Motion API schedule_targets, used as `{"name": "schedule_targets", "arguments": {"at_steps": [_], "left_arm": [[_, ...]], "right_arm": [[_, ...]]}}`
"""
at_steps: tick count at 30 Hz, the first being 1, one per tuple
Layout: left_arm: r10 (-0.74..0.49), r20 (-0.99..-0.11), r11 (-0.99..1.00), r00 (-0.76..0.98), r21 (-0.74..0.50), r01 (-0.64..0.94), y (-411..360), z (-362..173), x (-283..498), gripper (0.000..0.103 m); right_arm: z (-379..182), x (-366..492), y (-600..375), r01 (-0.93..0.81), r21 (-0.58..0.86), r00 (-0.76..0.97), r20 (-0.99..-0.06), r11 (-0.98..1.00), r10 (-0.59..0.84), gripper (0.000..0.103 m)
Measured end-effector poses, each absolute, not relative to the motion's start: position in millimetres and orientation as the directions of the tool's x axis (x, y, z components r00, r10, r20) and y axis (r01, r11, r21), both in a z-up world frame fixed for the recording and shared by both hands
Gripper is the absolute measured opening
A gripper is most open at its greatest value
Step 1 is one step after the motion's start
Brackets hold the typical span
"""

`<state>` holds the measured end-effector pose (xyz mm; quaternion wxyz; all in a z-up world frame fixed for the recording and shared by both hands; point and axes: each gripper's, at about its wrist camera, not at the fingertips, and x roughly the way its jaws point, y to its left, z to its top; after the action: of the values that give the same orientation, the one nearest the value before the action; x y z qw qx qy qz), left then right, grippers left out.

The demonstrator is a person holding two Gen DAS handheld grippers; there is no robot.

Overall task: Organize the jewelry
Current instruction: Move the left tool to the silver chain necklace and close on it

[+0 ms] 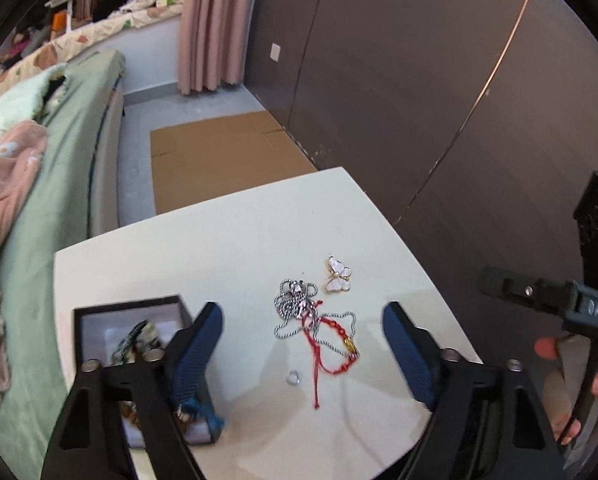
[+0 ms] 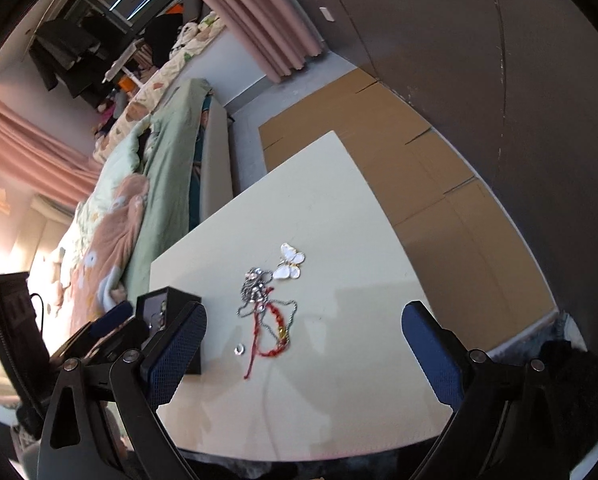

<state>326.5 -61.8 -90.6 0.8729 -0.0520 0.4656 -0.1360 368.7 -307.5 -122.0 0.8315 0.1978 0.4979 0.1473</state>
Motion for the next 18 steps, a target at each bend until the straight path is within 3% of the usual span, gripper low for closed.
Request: {"name": "schedule_targets", "arguments": {"at_steps": [10,14,18], "left_arm": [[-0.300,-0.846,0.950,0.441,-0.225,0.215,-79,-138,371,0.064],[-0.302,-0.867,0.949,0.397,-0.231,0.216,-86,-157,382,0.052],[-0.281,-0.880,0.953,0.383,-0.210,0.218,-93,-167,387,0.050]], "right_arm": [[-148,388,-315,0.028,0.447,0.432,-0.812,0.894,0.393,0.097],[-149,392,-319,0.061,0.432,0.451,-0.816,0.900,0.362,0.097],[-154,398,-315,0.069,0.433,0.436,-0.823,0.899,0.363,0.097]]}}
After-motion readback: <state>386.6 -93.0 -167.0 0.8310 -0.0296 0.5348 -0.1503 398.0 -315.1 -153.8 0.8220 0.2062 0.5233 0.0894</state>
